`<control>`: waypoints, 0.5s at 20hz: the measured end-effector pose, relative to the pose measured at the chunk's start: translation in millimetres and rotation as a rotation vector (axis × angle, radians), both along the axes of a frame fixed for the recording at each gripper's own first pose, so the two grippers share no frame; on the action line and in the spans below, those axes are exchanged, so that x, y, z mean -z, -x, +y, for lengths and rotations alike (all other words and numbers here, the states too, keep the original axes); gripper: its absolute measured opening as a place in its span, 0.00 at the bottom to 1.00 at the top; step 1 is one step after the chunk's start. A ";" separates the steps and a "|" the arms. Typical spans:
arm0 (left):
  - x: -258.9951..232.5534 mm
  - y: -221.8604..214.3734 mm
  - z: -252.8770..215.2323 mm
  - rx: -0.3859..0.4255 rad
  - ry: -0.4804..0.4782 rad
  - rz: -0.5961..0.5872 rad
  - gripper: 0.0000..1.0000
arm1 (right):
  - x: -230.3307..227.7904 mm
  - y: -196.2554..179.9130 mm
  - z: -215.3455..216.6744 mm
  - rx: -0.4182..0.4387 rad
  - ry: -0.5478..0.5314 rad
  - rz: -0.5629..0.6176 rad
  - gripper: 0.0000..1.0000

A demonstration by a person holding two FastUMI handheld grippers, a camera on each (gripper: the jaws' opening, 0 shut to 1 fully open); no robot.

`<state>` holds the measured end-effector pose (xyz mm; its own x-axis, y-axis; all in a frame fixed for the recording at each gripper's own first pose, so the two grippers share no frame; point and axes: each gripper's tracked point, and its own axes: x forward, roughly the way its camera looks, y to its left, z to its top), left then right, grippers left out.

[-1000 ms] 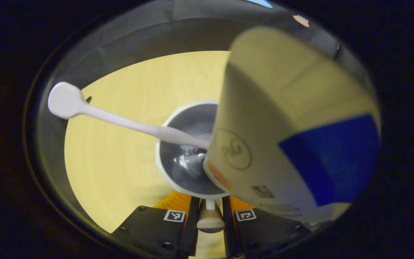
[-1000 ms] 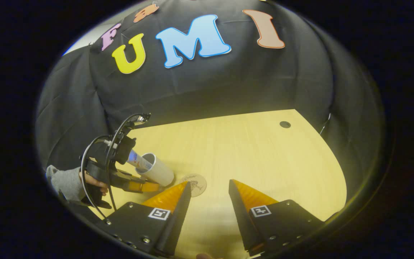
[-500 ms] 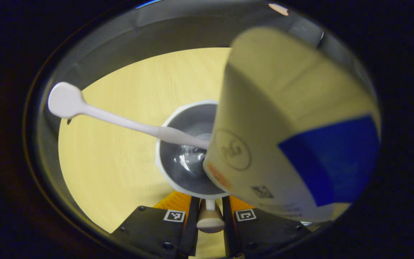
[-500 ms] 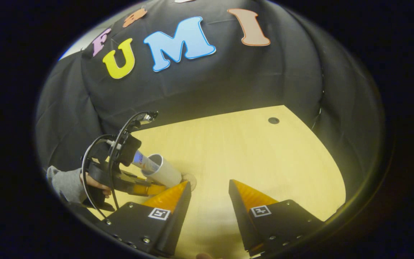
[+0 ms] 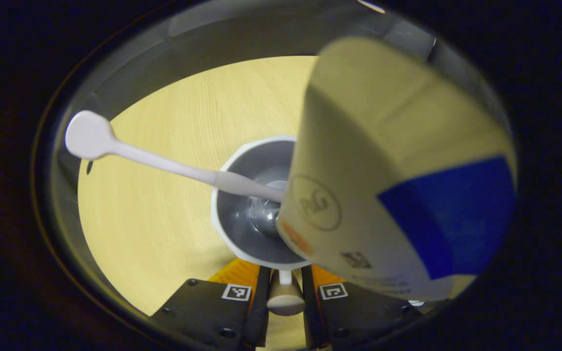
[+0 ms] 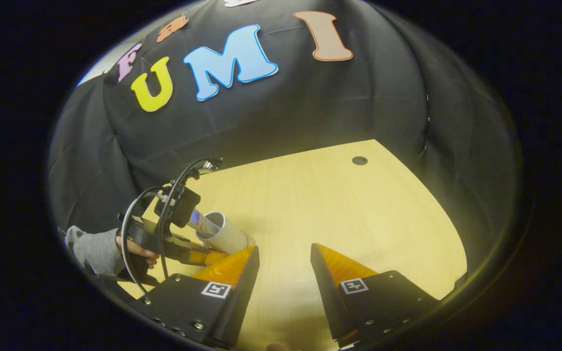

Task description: Put the toothbrush and toothpaste on the desktop into the cup, then pick up the cup and place it on the coaster on the desktop.

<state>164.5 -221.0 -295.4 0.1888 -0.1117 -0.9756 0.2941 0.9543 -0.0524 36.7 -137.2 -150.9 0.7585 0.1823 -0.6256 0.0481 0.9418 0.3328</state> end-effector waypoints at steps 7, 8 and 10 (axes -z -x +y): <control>0.0 -2.2 -5.4 -0.001 -0.026 -0.004 0.44 | -2.9 7.1 -0.4 -0.018 -0.008 -0.006 0.66; -1.0 -2.7 -6.3 -0.008 -0.022 -0.010 0.44 | -2.9 7.6 0.0 -0.021 -0.007 -0.008 0.66; -10.3 -1.7 -7.5 -0.027 -0.005 -0.038 0.37 | -7.3 8.2 -0.2 -0.032 -0.003 -0.020 0.66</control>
<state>166.2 -228.5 -285.1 0.2282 -0.1010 -0.9684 0.2697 0.9622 -0.0368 28.4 -137.4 -143.6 0.7646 0.2085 -0.6099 0.0116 0.9416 0.3364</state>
